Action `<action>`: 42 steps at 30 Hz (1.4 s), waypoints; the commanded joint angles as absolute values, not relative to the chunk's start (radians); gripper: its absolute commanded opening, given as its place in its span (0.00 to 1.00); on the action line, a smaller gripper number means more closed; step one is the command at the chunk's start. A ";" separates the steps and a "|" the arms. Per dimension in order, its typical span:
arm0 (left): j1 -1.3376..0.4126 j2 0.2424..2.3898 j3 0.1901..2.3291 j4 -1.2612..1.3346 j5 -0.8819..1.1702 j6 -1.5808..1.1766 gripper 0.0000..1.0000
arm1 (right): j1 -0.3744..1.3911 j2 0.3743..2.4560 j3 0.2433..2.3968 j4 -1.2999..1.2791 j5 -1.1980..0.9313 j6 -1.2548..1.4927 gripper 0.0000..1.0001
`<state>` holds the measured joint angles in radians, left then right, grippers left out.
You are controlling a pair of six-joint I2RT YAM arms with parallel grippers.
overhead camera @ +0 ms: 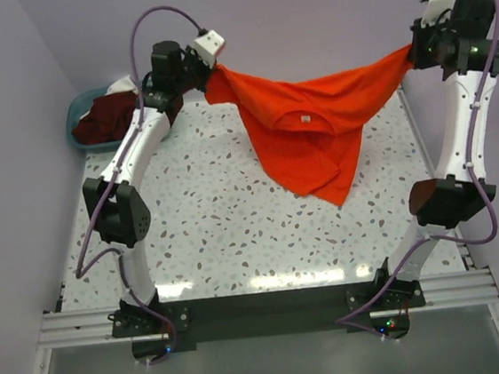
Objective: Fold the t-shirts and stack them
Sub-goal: Flatten the tshirt out
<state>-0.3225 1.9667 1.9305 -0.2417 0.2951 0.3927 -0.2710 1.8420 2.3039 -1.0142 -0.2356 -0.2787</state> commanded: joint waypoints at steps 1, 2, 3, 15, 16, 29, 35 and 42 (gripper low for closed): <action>-0.262 2.028 2.164 -0.054 0.357 0.194 0.00 | -0.284 1.793 2.441 -0.867 -0.183 -0.176 0.00; -0.256 2.032 2.205 -0.016 0.379 0.175 0.00 | -0.297 1.773 2.438 -0.806 -0.173 -0.169 0.00; -0.250 2.022 2.206 0.030 0.432 0.145 0.00 | -0.304 1.754 2.428 -0.784 -0.167 -0.170 0.00; -0.098 1.590 1.548 -0.133 0.886 0.193 0.00 | -0.314 1.279 1.924 -0.752 -0.247 -0.342 0.00; -0.098 1.556 1.499 -0.144 0.915 0.181 0.00 | -0.316 1.276 1.940 -0.744 -0.247 -0.333 0.00; 0.044 1.178 0.899 -0.082 1.020 -0.399 0.00 | 0.105 1.537 1.964 -0.619 -0.212 -0.205 0.00; 0.208 1.224 0.905 -0.431 0.801 -0.212 0.00 | 0.380 1.721 1.855 -0.539 -0.112 -0.236 0.00; 0.397 1.367 0.972 -0.591 0.580 -0.164 0.48 | 0.555 2.052 2.133 -0.802 -0.222 -0.219 0.95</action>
<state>0.3199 1.3254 0.8989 -0.4854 0.7059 -0.1871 0.5358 1.9934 1.9316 -0.6735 -0.1516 -0.2237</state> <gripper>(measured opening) 0.415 0.784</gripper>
